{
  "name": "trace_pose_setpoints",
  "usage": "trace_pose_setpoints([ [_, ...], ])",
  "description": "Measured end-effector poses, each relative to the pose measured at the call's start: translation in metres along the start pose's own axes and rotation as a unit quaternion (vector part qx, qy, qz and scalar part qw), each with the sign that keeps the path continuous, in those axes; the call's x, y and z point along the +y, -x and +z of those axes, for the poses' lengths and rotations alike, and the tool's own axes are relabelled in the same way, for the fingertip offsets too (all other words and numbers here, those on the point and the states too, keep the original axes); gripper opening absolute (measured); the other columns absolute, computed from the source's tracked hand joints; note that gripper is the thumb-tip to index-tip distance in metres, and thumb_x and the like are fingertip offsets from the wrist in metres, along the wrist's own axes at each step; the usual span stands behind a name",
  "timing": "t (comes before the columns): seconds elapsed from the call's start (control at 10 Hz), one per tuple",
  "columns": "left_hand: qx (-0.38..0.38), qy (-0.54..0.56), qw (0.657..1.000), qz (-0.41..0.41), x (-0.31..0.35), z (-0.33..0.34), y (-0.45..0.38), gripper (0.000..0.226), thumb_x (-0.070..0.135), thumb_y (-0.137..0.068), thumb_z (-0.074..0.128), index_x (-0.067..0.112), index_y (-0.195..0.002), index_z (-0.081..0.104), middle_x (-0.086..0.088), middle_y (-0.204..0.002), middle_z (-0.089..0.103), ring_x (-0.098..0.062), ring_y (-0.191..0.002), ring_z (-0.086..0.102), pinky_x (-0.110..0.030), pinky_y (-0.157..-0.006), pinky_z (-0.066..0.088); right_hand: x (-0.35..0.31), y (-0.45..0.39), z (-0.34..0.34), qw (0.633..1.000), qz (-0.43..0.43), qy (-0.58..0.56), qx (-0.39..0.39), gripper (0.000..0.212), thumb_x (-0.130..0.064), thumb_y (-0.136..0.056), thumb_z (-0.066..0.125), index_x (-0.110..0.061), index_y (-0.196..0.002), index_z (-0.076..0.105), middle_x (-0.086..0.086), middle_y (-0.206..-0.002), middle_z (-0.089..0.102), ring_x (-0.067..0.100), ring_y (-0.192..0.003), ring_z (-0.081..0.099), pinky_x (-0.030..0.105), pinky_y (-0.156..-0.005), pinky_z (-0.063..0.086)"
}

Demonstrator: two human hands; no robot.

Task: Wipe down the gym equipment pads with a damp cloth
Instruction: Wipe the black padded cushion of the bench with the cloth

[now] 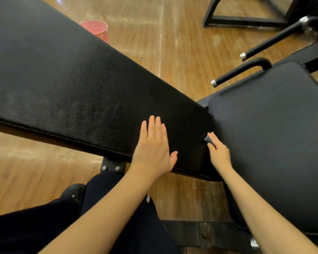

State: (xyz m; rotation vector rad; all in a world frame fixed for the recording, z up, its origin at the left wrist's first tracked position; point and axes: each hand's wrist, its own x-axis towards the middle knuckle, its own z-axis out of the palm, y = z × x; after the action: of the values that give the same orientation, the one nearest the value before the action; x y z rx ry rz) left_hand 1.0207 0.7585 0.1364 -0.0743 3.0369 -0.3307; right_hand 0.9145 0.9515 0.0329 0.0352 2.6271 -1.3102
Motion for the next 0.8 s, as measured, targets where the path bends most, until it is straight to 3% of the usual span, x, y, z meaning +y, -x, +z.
trace_pose_setpoints([
  [0.4, -0.001, 0.002, 1.000, -0.004, 0.001, -0.002, 0.001, 0.082, 0.058, -0.096, 0.020, -0.002, -0.150, 0.005, -0.026, -0.157, 0.002, -0.040, -0.146, -0.001, -0.052, -0.116, 0.002, 0.009, 0.078, 0.010, 0.998, -0.003, -0.057, 0.038, 0.041, -0.007, -0.097, 0.042, -0.014, -0.137, 0.043, -0.004, -0.146, 0.036, 0.010, -0.134, 0.032, 0.015, -0.102, 0.022],
  [0.5, 0.002, -0.002, 1.000, -0.007, 0.002, -0.003, 0.001, 0.082, 0.058, -0.096, 0.021, -0.002, -0.150, 0.005, -0.026, -0.157, 0.003, -0.040, -0.146, -0.001, -0.052, -0.116, 0.002, -0.012, 0.089, 0.023, 0.996, -0.070, -0.053, 0.019, 0.042, -0.006, -0.096, 0.045, -0.017, -0.136, 0.043, -0.014, -0.140, 0.034, 0.001, -0.130, 0.029, 0.016, -0.104, 0.024],
  [0.7, 0.001, -0.006, 1.000, -0.012, 0.003, -0.004, 0.003, 0.082, 0.058, -0.096, 0.021, -0.002, -0.150, 0.004, -0.025, -0.157, 0.002, -0.039, -0.146, -0.001, -0.051, -0.117, 0.002, 0.003, 0.085, 0.015, 0.990, -0.137, -0.024, -0.035, 0.048, 0.000, -0.094, 0.046, -0.022, -0.136, 0.041, -0.016, -0.139, 0.031, -0.002, -0.130, 0.028, -0.004, -0.096, 0.020],
  [0.8, 0.002, -0.002, 1.000, -0.009, 0.003, -0.004, 0.003, 0.082, 0.058, -0.096, 0.020, -0.002, -0.150, 0.005, -0.025, -0.157, 0.003, -0.039, -0.146, -0.001, -0.050, -0.117, 0.002, 0.025, 0.075, 0.004, 0.996, -0.067, -0.051, -0.010, 0.046, -0.003, -0.095, 0.046, -0.019, -0.137, 0.042, -0.010, -0.143, 0.037, 0.001, -0.129, 0.031, 0.005, -0.099, 0.024],
])
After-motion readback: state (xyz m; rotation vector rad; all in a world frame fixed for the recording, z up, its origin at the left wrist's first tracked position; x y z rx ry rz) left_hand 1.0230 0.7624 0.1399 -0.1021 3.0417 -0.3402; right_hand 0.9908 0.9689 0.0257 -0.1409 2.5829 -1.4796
